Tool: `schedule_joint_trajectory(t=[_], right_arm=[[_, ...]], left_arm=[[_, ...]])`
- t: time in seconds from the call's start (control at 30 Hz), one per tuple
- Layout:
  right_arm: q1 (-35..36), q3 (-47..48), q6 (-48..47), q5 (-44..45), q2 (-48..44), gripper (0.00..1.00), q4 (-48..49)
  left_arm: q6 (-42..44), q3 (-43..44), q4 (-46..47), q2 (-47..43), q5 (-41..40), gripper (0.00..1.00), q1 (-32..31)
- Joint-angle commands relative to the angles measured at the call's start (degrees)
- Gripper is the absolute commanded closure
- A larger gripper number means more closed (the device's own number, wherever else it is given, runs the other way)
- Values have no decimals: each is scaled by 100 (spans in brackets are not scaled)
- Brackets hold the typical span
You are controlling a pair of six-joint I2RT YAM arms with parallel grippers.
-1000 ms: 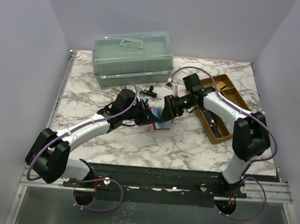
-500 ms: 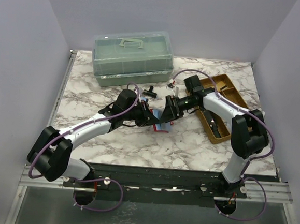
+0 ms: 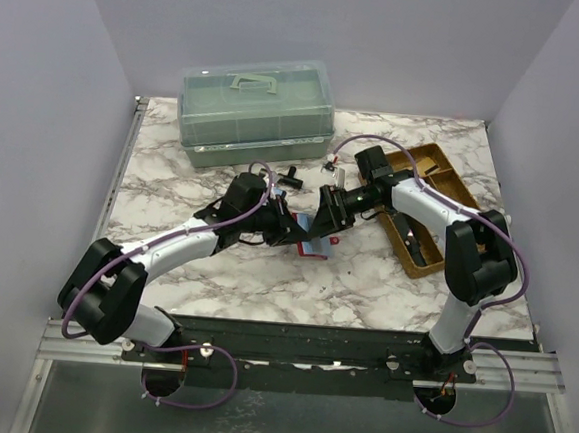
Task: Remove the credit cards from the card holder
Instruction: Remove the credit card from the card holder.
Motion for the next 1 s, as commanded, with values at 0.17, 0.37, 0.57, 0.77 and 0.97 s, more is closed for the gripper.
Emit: schedule_joint_trajectory(t=[0.17, 0.37, 0.57, 0.77, 0.97], right_arm=[[61, -124, -549, 79, -151, 13, -46], [61, -133, -828, -31, -217, 9, -122], [72, -178, -1059, -51, -332, 6, -160], [117, -116, -1056, 154, -338, 7, -159], [128, -37, -923, 523, -275, 11, -138]], left_arm=[[-339, 137, 964, 48, 476, 100, 152], [-490, 2, 1101, -24, 519, 100, 273], [-661, -241, 1269, -157, 502, 100, 340], [-752, -231, 1335, -152, 543, 100, 352], [-814, -166, 1353, -113, 630, 100, 348]])
